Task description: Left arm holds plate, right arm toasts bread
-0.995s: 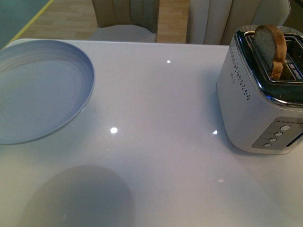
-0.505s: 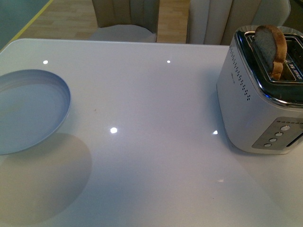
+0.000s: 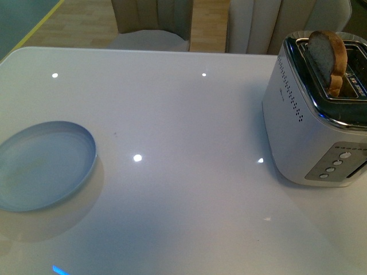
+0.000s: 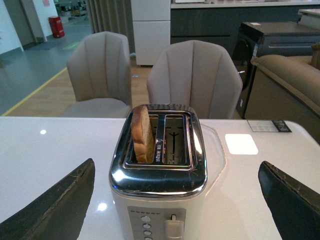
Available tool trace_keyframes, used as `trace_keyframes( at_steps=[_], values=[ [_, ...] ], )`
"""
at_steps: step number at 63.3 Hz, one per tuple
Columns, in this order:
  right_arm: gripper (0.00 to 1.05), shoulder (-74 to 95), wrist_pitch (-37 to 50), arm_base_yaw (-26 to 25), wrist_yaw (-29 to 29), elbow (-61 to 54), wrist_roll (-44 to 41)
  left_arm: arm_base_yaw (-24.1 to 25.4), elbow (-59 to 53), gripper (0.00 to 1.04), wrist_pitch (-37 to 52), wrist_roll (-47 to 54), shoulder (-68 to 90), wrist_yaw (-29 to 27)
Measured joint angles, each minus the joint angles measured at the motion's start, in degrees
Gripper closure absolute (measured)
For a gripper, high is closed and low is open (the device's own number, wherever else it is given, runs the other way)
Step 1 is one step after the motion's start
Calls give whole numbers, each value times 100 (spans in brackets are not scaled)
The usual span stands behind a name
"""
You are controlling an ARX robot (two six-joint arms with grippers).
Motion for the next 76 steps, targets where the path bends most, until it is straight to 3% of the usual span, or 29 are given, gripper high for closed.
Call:
trace_keyframes(
  at_steps=[28,32,63,76],
  values=[
    [9,0,0,0,0,0,0,-7,52,102,179,98,227,33],
    [9,0,0,0,-2,0,0,-11,20,87,232,98,227,33],
    [9,0,0,0,-2,0,0,111,-321,7,234,24,-658,299],
    [9,0,0,0,0,0,0,243,-693,7,190,-26,-1982,413]
  ],
)
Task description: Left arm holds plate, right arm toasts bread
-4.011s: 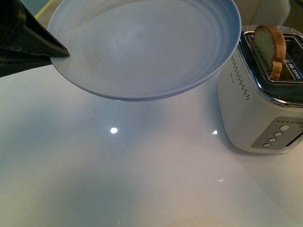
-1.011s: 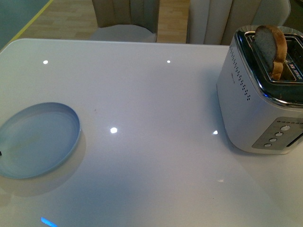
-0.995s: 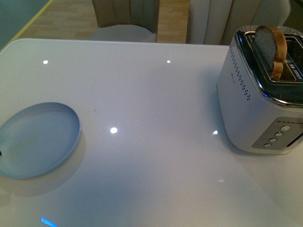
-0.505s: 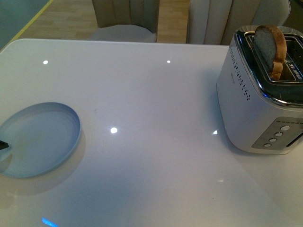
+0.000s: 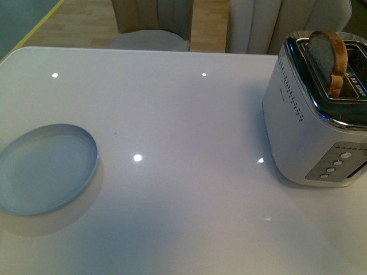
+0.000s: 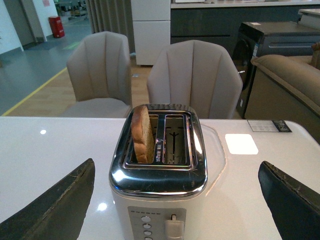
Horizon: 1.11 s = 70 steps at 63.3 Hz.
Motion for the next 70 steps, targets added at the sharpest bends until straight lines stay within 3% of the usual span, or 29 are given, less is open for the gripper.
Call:
trace_keyframes(
  at_steps=[17,26,27,30,35,37,56,70],
  values=[
    [9,0,0,0,-2,0,0,20,-1147,7,-192,-179,-2643,323],
    [9,0,0,0,0,0,0,-103,-2024,7,-297,-48,-4194,-341],
    [9,0,0,0,-2,0,0,-149,-2216,10,17,13,-4284,-435],
    [9,0,-2,0,9,0,2,-400,-3147,22,2055,295,-4693,-922],
    [9,0,-2,0,7,0,0,-791,-3978,36,3464,483,-5475,-1204],
    [9,0,-2,0,-9,0,0,-922,-4116,42,3611,529,-5777,-1292],
    [9,-4,-2,0,-7,0,0,-1851,-4809,101,3204,625,-7197,-2267],
    [9,-4,-2,0,-4,0,0,-2455,-4841,102,2004,643,-8531,-2865]
  ],
)
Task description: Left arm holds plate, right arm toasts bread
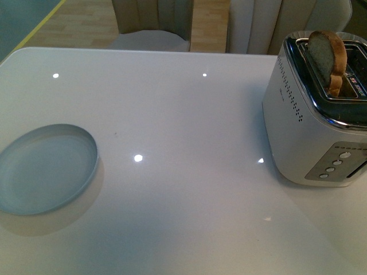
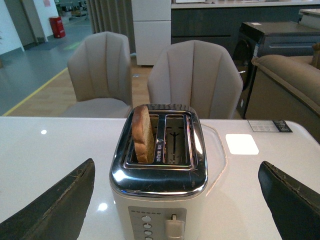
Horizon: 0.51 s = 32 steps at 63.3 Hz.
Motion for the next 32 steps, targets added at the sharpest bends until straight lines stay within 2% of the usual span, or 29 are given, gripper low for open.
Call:
trace_keyframes(
  at_steps=[3,7,32],
  values=[
    [9,0,0,0,2,0,0,-348,-2,102,-225,2,-223,-472],
    [9,0,0,0,-2,0,0,-557,-2,102,-431,7,-459,-487],
    [9,0,0,0,2,0,0,-592,-2,102,-1388,7,-1436,-549]
  ],
)
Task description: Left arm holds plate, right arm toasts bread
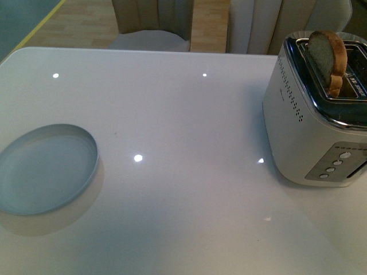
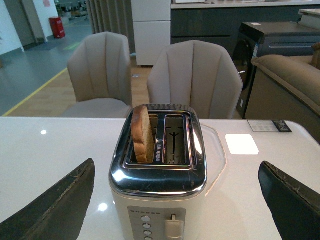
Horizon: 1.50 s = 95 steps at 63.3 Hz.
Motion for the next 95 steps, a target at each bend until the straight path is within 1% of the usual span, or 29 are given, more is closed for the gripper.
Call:
trace_keyframes(
  at_steps=[17,21,24,46,51,54,55,58,61,64,65,66,73,74,77,95],
  values=[
    [9,0,0,0,0,0,0,0,2,102,-457,0,-457,0],
    [9,0,0,0,0,0,0,0,2,102,-1189,0,-992,2],
    [9,0,0,0,0,0,0,0,2,102,-1390,0,-1285,-2],
    [9,0,0,0,-2,0,0,0,2,101,-1440,-4,-1408,0],
    [9,0,0,0,-2,0,0,0,2,87,-1440,-2,-1408,-2],
    [9,0,0,0,-2,0,0,0,2,77,-1440,-2,-1408,-2],
    [9,0,0,0,-2,0,0,0,2,75,-1440,-2,-1408,-2],
    [9,0,0,0,0,0,0,0,2,64,-1440,-2,-1408,0],
    [9,0,0,0,-2,0,0,0,2,50,-1440,-2,-1408,0],
    [9,0,0,0,-2,0,0,0,2,39,-1440,-2,-1408,0],
    [9,0,0,0,-2,0,0,0,2,30,-1440,-2,-1408,-2],
    [9,0,0,0,-2,0,0,0,2,29,-1440,-2,-1408,-2],
    [9,0,0,0,-2,0,0,0,2,6,-1440,0,-1408,-2],
    [9,0,0,0,-2,0,0,0,2,6,-1440,11,-1408,-2],
    [9,0,0,0,0,0,0,0,2,8,-1440,11,-1408,0],
    [9,0,0,0,0,0,0,0,2,7,-1440,11,-1408,0]
  ],
)
